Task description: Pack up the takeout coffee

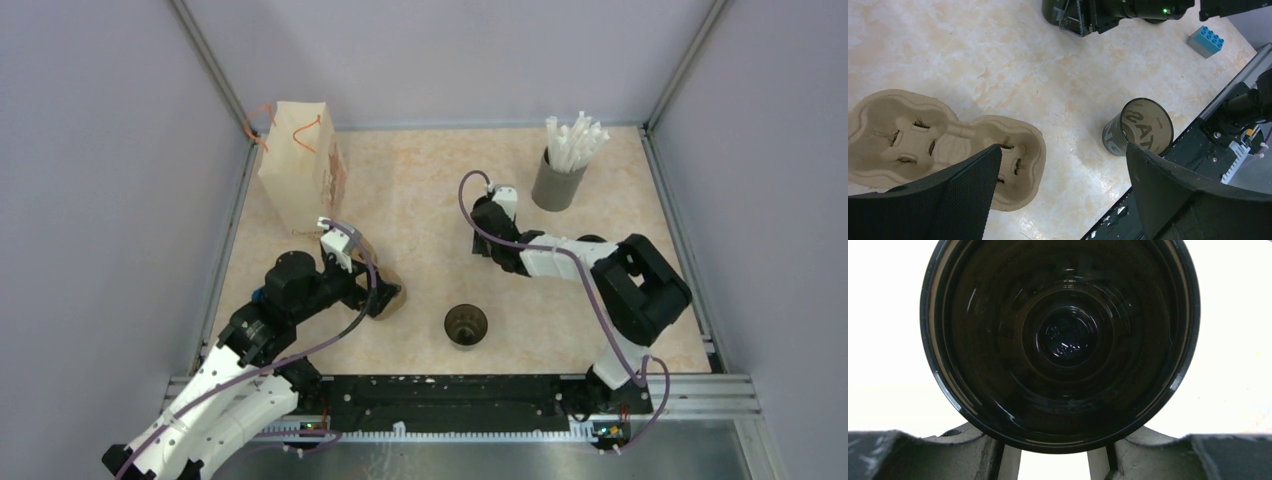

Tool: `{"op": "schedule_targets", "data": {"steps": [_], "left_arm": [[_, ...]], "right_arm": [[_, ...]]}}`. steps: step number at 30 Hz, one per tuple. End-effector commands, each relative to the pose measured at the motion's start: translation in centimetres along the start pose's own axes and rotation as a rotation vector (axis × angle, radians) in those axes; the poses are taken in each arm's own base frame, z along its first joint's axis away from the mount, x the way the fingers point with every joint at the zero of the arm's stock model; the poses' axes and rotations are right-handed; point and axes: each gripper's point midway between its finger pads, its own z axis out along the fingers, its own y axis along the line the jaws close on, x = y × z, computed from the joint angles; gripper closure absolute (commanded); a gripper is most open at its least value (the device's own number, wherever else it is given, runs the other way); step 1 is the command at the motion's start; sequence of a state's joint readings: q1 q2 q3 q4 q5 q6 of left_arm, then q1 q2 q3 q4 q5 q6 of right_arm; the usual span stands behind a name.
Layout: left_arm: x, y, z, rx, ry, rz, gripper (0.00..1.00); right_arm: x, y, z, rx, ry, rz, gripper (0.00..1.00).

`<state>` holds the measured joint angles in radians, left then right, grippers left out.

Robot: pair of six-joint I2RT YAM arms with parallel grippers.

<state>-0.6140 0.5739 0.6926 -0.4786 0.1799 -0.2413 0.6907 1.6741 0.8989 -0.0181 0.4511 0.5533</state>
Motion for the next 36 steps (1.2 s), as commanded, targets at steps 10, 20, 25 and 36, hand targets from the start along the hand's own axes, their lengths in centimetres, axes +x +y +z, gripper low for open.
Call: {"op": "schedule_targets", "data": {"steps": [10,20,25,36], "left_arm": [[-0.5,0.2,0.2,-0.007,-0.028,0.004,0.01],[-0.5,0.3,0.3,-0.013,-0.026,0.001,0.01],[-0.2,0.2,0.5,-0.002,-0.013,0.002,0.01],[0.9,-2.9,1.8,0.189,0.115,-0.002,0.02]], "right_arm": [[-5.6,1.1,3.2,-0.026,-0.06,-0.026,0.55],[-4.8,1.7,-2.1,-0.143,0.04,-0.016,0.53],[-4.5,0.7,-8.1,-0.222,0.087,-0.002,0.53],[0.0,-9.5,-16.6,0.062,0.14,0.144,0.58]]}}
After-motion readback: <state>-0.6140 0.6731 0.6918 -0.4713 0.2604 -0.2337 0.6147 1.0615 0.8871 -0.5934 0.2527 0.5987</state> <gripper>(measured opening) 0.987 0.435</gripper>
